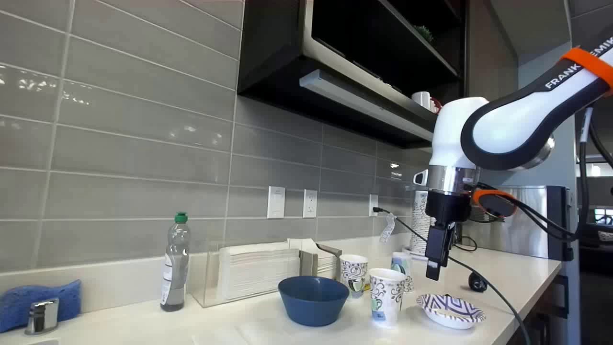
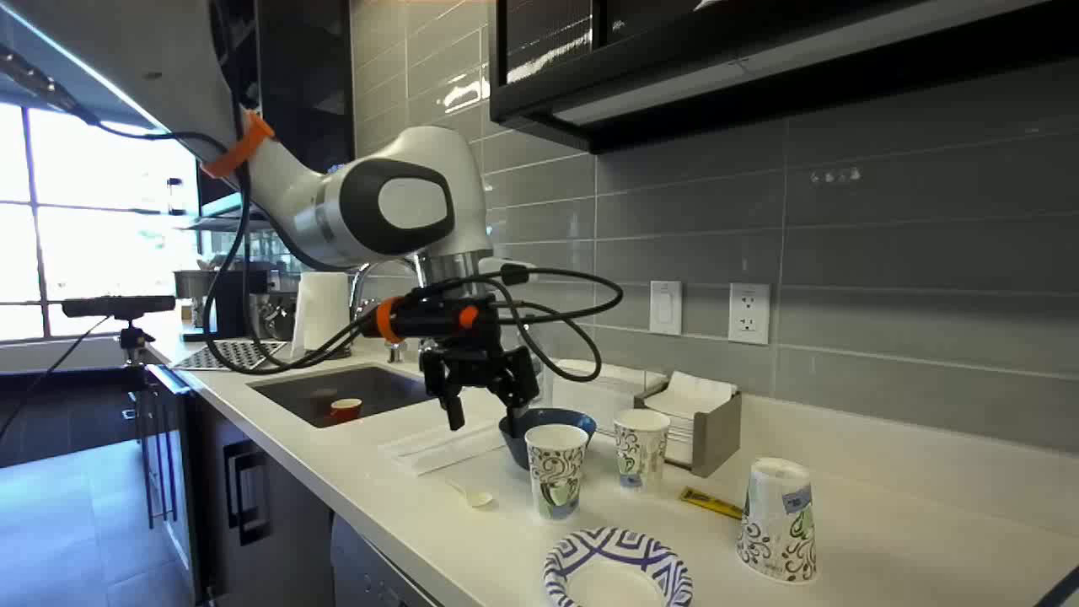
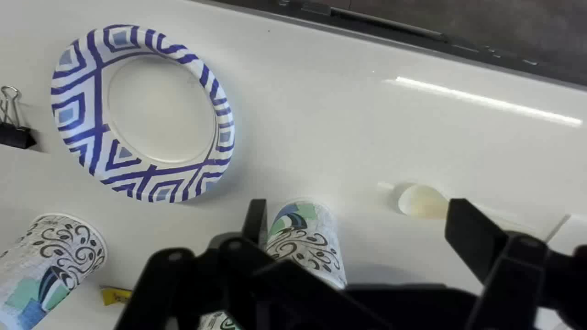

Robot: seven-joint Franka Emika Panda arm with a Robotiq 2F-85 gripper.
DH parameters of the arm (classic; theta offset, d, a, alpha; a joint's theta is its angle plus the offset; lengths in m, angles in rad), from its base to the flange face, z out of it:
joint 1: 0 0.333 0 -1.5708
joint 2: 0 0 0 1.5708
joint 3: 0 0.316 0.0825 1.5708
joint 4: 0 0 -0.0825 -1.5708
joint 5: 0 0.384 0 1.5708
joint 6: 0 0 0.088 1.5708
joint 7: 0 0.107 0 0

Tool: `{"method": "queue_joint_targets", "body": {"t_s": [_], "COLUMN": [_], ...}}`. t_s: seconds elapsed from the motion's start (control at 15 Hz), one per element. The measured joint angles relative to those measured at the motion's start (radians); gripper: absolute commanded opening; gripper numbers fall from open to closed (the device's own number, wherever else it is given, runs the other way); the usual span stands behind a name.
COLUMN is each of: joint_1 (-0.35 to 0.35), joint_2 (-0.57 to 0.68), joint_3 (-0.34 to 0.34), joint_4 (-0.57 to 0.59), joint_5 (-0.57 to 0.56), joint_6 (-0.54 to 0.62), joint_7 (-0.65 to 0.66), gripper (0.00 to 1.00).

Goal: Stack the two cups on the left together then put them in the blue bowl.

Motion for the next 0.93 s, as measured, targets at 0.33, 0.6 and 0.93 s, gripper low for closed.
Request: {"method": "queue_joint_targets", "body": {"t_s": [0.33, 0.6, 0.93], "joint_1": [0.0, 0.0, -0.001], "joint_2": [0.0, 0.0, -0.021], "joint_3": [0.0, 0.0, 0.0], "joint_4": [0.0, 0.0, 0.018], "joint_5": [0.0, 0.0, 0.015], "joint_6": [0.0, 0.0, -0.057], "joint_7": [0.0, 0.0, 0.063], "gripper": [1.0, 1.0, 1.0]}}
